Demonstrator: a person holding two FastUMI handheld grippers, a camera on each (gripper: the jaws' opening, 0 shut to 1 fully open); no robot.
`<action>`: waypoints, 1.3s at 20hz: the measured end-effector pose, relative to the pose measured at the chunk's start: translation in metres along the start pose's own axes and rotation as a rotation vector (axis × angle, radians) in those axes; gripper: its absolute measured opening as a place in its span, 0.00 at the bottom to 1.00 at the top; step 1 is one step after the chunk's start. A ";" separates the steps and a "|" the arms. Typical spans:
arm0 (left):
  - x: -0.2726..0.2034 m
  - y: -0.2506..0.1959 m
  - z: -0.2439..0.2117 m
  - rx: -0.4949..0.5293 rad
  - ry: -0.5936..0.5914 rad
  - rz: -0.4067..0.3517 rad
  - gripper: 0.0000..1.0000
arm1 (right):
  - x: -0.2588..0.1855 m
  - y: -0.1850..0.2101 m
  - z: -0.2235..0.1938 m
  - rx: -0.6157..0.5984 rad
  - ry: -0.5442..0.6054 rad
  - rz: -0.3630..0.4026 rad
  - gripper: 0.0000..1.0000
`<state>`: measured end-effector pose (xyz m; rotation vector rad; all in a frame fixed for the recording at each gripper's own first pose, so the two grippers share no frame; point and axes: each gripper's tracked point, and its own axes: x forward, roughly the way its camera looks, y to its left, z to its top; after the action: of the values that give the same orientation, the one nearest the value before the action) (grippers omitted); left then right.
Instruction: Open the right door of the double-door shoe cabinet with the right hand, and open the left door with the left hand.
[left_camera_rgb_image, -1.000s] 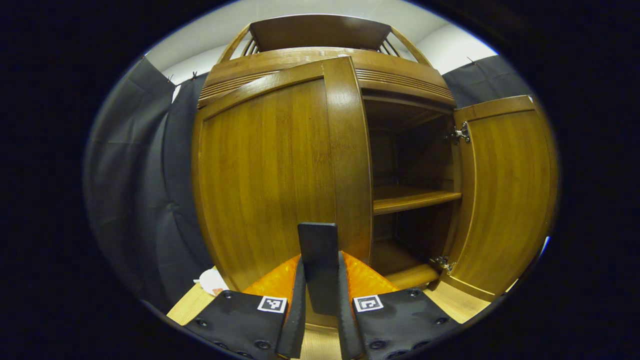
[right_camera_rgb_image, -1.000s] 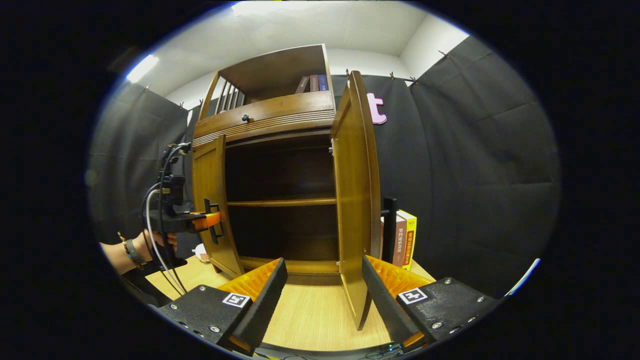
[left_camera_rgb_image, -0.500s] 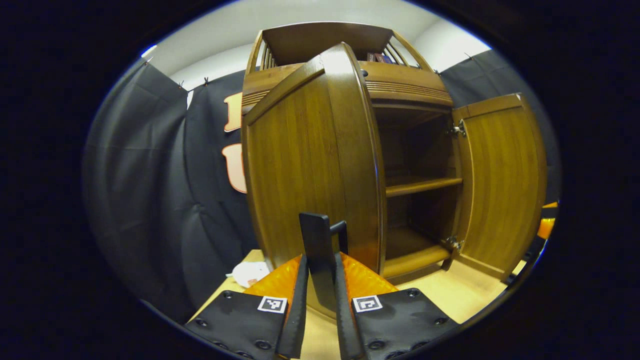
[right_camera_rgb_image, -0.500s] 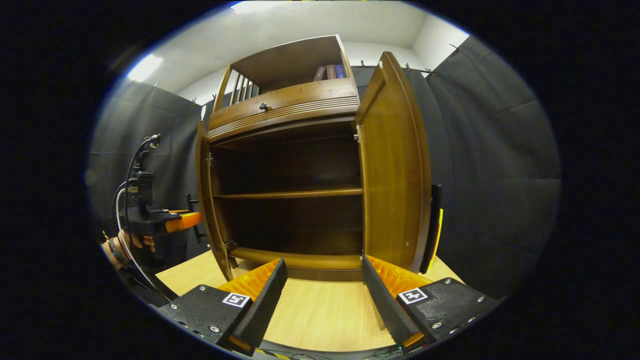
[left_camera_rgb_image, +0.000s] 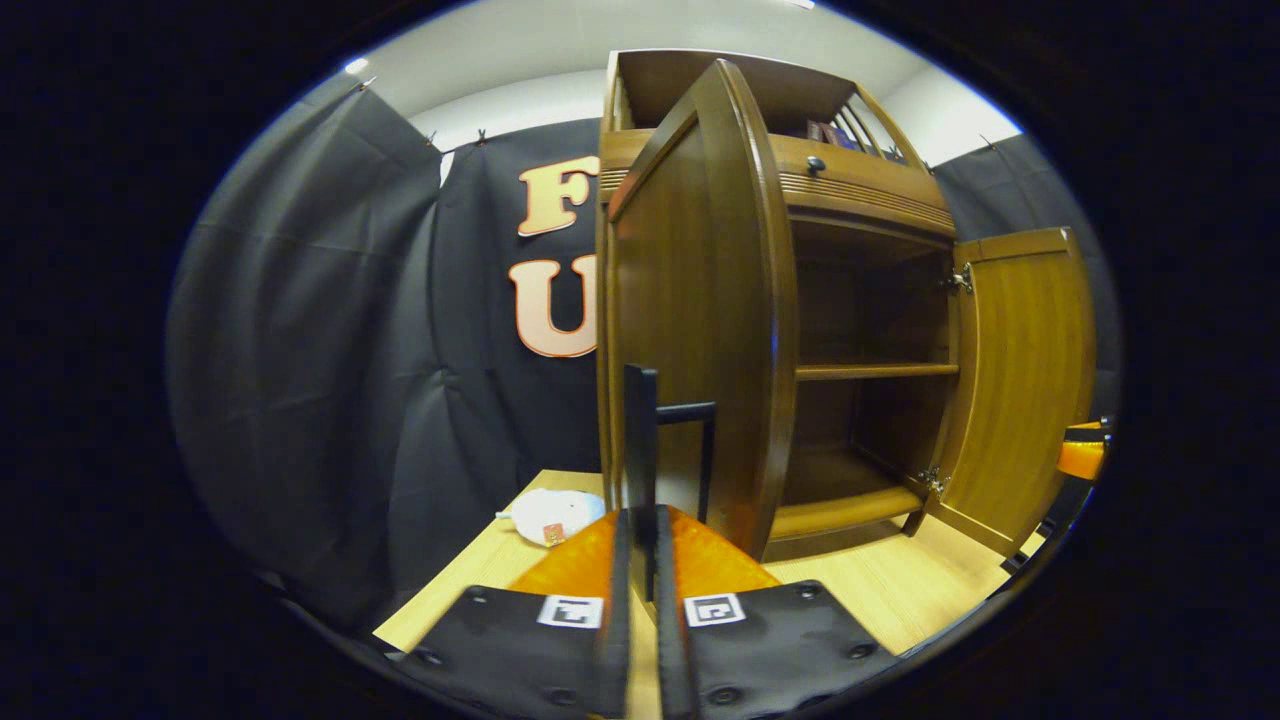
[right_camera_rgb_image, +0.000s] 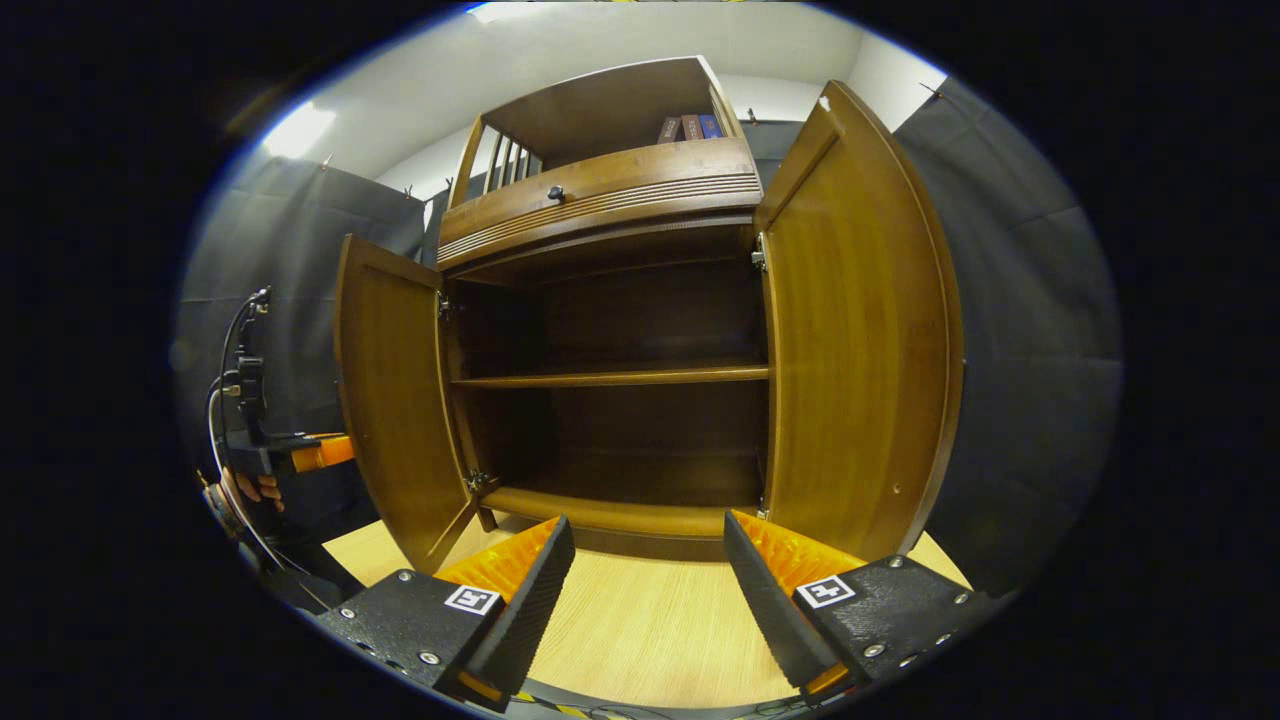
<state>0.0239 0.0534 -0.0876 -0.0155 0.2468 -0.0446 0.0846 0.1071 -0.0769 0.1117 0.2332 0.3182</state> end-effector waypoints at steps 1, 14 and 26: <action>0.001 0.018 0.001 0.001 -0.011 0.035 0.18 | 0.002 0.002 -0.001 -0.001 0.002 0.002 0.98; 0.014 0.100 0.002 -0.228 -0.008 -0.270 0.12 | 0.010 0.021 0.003 -0.019 0.011 0.000 0.92; -0.067 0.080 0.037 -0.109 -0.074 -0.259 0.11 | 0.031 0.037 -0.009 -0.013 0.018 0.008 0.92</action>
<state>-0.0282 0.1372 -0.0369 -0.1568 0.1715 -0.2876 0.1001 0.1530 -0.0872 0.0968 0.2481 0.3292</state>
